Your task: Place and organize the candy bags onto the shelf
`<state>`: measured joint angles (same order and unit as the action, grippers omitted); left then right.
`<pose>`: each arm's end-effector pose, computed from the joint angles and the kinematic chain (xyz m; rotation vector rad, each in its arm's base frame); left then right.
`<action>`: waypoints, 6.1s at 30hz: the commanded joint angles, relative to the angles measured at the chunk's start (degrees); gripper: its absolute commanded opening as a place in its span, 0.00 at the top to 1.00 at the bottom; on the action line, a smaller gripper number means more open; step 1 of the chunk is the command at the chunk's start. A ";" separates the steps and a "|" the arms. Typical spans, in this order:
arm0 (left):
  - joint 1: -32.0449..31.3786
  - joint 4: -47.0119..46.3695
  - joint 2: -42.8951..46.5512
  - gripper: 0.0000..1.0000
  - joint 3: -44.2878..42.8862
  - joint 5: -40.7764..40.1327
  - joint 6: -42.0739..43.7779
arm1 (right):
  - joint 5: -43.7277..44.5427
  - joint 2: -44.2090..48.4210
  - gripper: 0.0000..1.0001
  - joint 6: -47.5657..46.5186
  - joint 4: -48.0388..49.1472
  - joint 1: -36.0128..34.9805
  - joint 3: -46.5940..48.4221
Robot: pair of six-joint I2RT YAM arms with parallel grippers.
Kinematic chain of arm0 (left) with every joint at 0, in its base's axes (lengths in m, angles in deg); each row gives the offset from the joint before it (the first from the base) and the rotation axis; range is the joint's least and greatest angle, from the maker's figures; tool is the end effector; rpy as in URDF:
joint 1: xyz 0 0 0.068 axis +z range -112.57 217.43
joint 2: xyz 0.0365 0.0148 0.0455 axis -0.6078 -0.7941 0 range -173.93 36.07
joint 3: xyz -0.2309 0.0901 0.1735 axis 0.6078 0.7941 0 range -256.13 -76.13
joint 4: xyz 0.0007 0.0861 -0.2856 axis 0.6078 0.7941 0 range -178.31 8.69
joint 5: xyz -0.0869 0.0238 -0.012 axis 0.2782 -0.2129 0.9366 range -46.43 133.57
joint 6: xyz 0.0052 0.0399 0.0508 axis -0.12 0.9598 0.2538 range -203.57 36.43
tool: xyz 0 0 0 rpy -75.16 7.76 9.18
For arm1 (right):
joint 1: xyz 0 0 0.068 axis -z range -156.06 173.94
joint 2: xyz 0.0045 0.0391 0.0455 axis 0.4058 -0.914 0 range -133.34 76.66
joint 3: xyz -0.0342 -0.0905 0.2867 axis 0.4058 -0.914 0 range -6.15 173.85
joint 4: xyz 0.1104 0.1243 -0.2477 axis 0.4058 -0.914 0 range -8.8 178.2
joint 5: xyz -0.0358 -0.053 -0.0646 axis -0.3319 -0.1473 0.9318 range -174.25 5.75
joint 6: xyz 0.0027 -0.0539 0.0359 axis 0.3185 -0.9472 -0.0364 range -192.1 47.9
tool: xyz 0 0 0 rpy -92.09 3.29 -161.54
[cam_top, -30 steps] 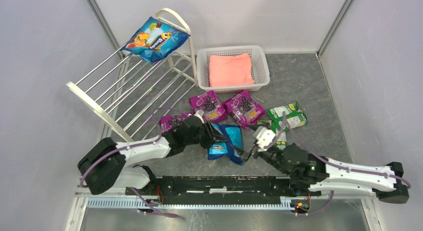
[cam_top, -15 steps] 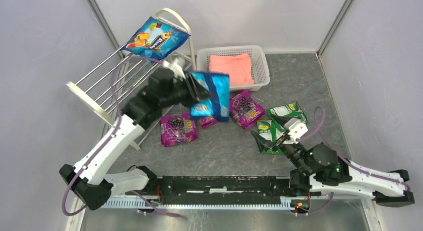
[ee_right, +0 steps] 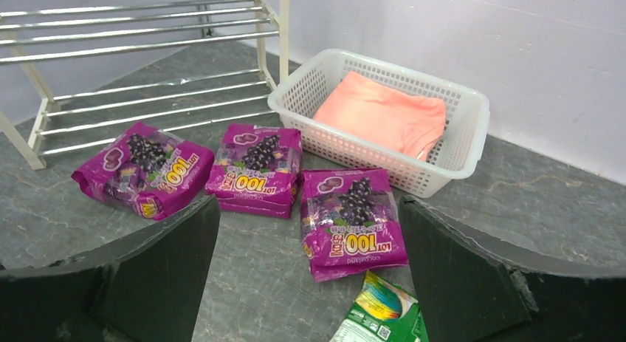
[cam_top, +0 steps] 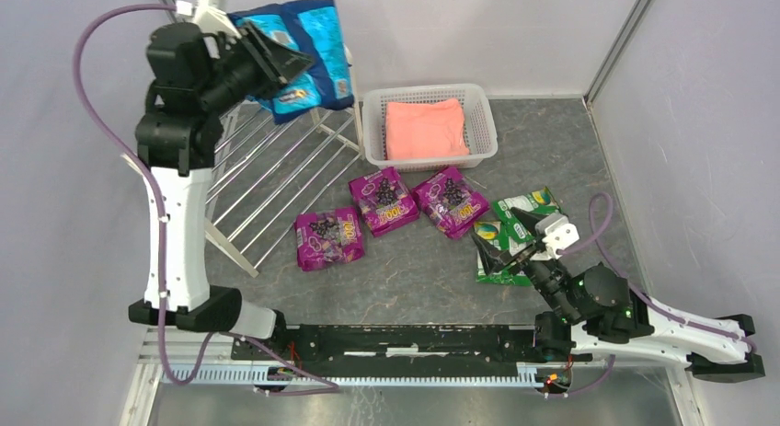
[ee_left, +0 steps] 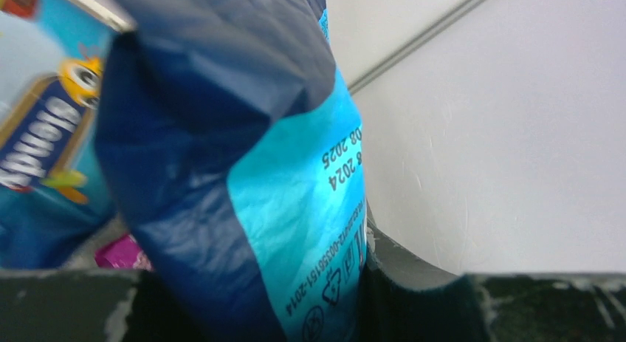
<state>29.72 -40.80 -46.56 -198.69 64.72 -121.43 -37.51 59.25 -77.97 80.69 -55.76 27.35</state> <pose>0.2766 -0.0558 0.6179 -0.1794 1.7693 -0.8974 0.0546 0.0942 0.3543 -0.4124 1.4273 0.4680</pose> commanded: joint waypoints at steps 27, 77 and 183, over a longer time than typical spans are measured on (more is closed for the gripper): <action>39.22 -22.26 20.56 0.78 30.94 20.71 -26.68 | -6.92 -12.22 0.02 -9.31 6.61 0.11 0.96; 39.08 2.64 17.11 0.00 15.25 -9.26 9.96 | -6.51 -10.51 0.02 -12.50 10.23 0.09 -1.54; -28.07 -2.40 29.83 0.00 42.01 -19.54 11.03 | -64.53 -69.41 0.79 72.15 70.20 61.35 -21.74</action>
<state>1.72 -42.53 -16.09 -153.77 49.37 -105.08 -94.14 -12.44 -5.91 146.53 4.98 7.96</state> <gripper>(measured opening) 0.994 0.280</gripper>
